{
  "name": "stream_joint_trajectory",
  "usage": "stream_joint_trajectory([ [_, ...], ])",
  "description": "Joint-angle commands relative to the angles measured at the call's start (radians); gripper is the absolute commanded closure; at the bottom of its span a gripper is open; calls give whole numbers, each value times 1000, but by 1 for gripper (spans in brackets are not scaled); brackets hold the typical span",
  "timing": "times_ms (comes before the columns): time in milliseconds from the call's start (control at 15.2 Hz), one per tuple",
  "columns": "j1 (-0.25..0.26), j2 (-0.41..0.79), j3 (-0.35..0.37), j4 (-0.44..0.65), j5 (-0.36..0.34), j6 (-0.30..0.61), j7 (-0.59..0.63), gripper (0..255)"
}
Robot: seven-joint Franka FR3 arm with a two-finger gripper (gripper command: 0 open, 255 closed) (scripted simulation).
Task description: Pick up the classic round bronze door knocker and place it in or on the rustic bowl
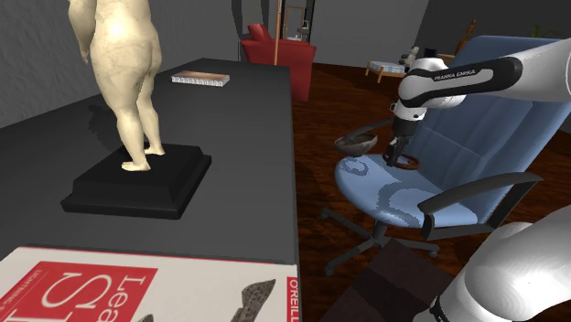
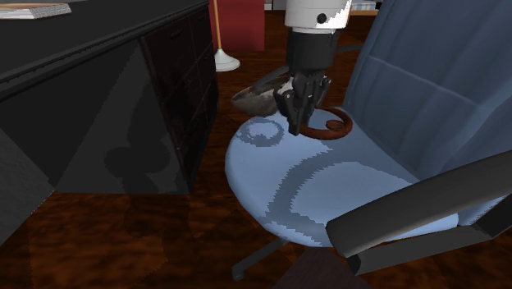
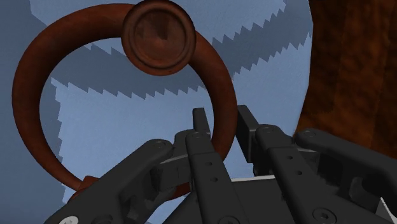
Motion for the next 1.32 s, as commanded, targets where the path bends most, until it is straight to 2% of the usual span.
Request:
stream_joint_trajectory([
  [0, 0, -6, 4, 21, 0, -27, 1, 255],
  [792, 5, -23, 22, 161, 6, -183, 6, 255],
  [1254, 44, 275, -14, 440, 115, -184, -40, 255],
])
